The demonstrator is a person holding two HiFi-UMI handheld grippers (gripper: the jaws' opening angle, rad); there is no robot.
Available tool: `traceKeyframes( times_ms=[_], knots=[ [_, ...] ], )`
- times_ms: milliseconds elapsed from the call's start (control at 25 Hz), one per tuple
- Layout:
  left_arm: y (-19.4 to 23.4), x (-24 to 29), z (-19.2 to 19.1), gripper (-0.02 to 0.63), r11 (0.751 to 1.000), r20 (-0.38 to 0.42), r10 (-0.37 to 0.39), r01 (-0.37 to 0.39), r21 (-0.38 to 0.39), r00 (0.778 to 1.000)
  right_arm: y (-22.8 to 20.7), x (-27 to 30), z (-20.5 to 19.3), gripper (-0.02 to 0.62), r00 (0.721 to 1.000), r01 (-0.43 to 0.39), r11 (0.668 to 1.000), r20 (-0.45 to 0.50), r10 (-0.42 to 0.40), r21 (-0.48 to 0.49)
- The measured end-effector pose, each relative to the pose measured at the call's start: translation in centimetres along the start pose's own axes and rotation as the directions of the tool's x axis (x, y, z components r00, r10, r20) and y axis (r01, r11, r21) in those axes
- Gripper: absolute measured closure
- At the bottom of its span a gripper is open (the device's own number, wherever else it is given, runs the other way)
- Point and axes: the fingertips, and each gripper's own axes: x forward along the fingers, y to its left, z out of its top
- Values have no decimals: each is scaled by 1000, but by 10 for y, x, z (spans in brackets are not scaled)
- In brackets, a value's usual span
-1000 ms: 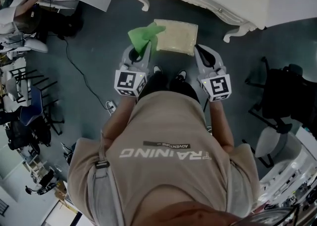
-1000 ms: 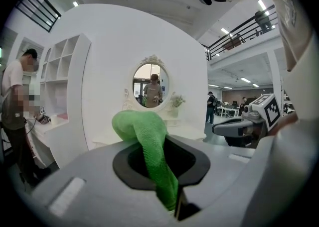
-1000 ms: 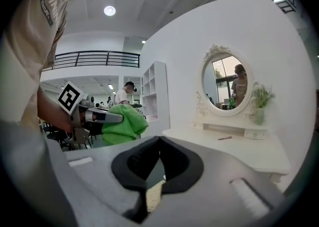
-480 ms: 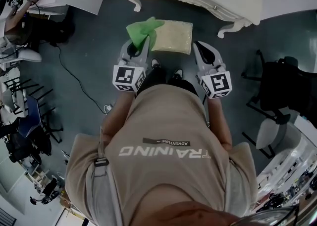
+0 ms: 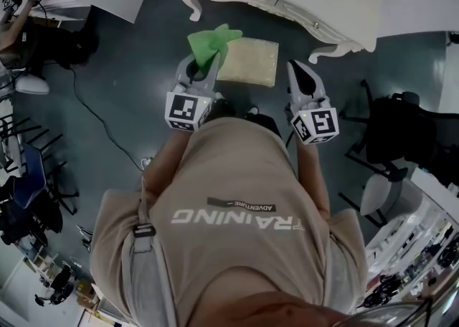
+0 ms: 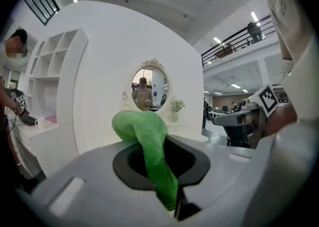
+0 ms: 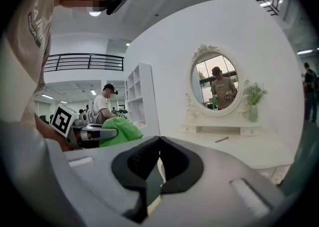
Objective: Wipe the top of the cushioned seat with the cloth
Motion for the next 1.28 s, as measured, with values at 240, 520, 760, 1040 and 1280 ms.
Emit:
traceKeyframes(
  times_ms=[240,520,760,1040,1280],
  knots=[
    [36,6,-19,558,998,-17,-40,39,-46,999,13,30,-4,594,999,41,998,-1,-41,50],
    [58,10,-21,558,997,-17,-51,50,-51,999,19,37,-8,594,996,75,997,-43,-74,26],
    [52,35,-24,558,998,-37,-29,27,-53,999,-5,40,-8,594,997,57,998,-53,-56,20],
    [26,68,-12,558,1000,-58,-11,10,-16,998,-41,51,-15,594,999,-9,999,-45,11,45],
    [4,102,-7,558,998,-71,47,-45,33,996,-84,46,-21,594,997,-68,996,-43,71,61]
  ],
)
